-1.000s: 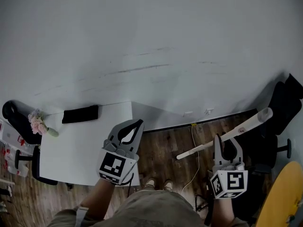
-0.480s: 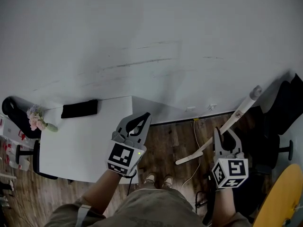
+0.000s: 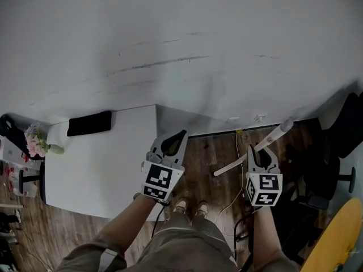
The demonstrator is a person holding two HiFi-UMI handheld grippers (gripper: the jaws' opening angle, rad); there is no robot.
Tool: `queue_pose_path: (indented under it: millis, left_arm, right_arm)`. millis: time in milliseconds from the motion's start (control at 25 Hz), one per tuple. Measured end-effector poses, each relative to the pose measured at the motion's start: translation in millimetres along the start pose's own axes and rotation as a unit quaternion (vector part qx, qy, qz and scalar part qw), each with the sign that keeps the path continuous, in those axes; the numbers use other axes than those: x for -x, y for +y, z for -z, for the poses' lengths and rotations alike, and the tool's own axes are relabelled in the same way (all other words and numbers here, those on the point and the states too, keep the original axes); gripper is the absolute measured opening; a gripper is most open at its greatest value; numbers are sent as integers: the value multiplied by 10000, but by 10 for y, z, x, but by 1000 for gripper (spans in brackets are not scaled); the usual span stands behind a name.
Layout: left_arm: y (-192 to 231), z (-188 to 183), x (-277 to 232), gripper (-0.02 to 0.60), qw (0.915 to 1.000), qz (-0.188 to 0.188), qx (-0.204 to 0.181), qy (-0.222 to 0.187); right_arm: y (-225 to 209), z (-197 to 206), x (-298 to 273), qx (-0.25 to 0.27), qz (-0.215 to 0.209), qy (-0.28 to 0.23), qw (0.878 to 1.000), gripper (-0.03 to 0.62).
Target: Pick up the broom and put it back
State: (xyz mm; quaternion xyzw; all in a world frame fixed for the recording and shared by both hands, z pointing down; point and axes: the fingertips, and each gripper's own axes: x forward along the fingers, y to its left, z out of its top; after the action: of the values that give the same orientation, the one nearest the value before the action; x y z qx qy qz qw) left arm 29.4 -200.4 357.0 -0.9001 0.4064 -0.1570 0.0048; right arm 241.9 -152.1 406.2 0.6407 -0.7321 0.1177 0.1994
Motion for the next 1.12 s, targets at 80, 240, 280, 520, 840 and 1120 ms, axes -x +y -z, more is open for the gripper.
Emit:
queue_pose_path:
  millis: [80, 240, 280, 520, 840, 1120]
  left_arm:
    - [33, 195, -152, 17, 9998, 51, 156, 63]
    - [135, 608, -450, 17, 9990, 8, 404, 172]
    - [162, 725, -512, 17, 9989, -42, 417, 222]
    - [317, 1440, -802, 17, 9962, -220, 519, 665]
    - [442, 2218, -1103, 17, 9891, -359, 669, 1262]
    - [473, 2553, -1214, 17, 9834, -377, 1026, 1446]
  right_arm:
    - [28, 168, -251, 121, -34, 195, 9997, 106]
    - [65, 522, -730, 286, -63, 531, 9982, 104]
    - [72, 621, -840, 295, -62, 604, 9977, 104]
    - [127, 1168, -1432, 254, -35, 965, 9950, 104]
    - [230, 1797, -1983, 81, -27, 1539, 9880, 106]
    - [436, 2268, -2422, -60, -70, 1923, 9813, 104]
